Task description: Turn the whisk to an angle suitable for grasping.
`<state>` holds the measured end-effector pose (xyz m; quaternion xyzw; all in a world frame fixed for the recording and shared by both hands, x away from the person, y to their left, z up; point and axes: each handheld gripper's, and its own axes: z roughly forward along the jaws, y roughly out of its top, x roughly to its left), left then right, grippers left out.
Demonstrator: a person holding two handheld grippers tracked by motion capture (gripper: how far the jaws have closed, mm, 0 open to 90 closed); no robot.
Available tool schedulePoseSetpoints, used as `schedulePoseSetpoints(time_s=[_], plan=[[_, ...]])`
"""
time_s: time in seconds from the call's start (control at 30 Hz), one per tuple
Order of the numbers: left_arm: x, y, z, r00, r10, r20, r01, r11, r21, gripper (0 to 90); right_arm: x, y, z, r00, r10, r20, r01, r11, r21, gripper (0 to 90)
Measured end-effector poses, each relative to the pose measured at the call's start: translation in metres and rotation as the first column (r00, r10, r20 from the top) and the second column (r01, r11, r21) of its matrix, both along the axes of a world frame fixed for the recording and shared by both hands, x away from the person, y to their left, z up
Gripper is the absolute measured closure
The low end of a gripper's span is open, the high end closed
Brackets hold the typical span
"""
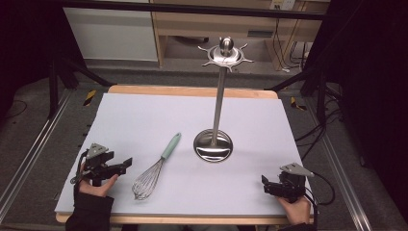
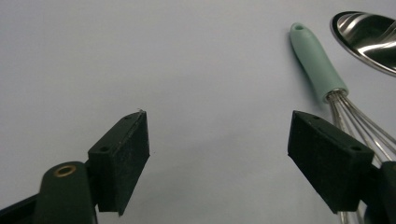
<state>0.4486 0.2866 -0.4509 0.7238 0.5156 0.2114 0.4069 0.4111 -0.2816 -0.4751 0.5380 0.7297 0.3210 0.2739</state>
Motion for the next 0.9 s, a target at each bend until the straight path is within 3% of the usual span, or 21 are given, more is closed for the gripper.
schedulePoseSetpoints(time_s=[0.57, 0.9], plan=[[-0.006, -0.010, 0.018, 0.9989, -0.044, 0.019, 0.045, 0.9979, -0.047, 25.0, -0.002, 0.002, -0.001, 0.9999, -0.002, -0.012, 0.002, 1.000, 0.005, 7.8], [-0.007, -0.030, 0.035, 0.9949, -0.095, 0.034, 0.095, 0.9953, -0.019, 25.2, -0.003, 0.003, -0.002, 0.9998, 0.005, -0.017, -0.006, 1.000, -0.002, 8.4]])
